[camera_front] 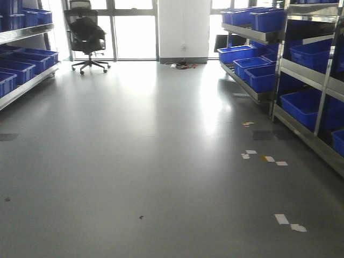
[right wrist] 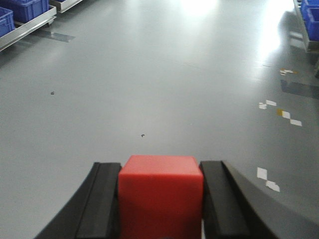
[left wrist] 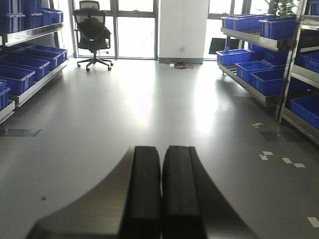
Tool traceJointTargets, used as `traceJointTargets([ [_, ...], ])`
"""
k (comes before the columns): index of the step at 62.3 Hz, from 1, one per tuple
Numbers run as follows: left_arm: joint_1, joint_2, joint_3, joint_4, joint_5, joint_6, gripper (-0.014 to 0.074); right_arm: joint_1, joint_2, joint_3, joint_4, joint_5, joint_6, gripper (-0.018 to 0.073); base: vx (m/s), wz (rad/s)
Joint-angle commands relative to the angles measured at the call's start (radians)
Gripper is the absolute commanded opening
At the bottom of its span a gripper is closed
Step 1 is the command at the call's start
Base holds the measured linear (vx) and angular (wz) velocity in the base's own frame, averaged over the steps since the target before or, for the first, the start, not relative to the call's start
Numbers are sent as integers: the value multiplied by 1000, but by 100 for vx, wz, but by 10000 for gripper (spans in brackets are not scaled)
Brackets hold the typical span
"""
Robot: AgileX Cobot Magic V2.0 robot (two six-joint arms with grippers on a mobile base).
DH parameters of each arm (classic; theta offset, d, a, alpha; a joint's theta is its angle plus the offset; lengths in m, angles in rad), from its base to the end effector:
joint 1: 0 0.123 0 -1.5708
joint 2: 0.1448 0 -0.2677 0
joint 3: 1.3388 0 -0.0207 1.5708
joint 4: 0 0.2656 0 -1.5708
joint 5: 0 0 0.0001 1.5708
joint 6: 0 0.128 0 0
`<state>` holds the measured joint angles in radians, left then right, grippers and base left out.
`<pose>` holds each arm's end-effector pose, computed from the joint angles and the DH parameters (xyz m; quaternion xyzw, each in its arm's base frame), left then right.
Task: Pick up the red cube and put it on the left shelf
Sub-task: 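Drive the base away from the table toward the blue crate shelf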
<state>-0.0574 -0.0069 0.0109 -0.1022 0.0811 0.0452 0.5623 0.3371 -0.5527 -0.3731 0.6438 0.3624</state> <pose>0.1255 -0.0083 0.2027 0.0032 0.7062 -0.0433 0.7067 0.1242 0.0451 0.3082 -0.1368 0.7930 0.0949 0.5861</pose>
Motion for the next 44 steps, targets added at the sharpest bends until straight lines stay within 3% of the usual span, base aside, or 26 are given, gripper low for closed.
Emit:
traceJointTargets([
  [1,-1,-12,24,-4,-89,-5,102,-4,7,-27,-31,-71,-5,158,23,19],
  [44,-1,-12,24,-4,-89,-5,102,-4,8,-27,-31,-71,-5,158,42,19],
])
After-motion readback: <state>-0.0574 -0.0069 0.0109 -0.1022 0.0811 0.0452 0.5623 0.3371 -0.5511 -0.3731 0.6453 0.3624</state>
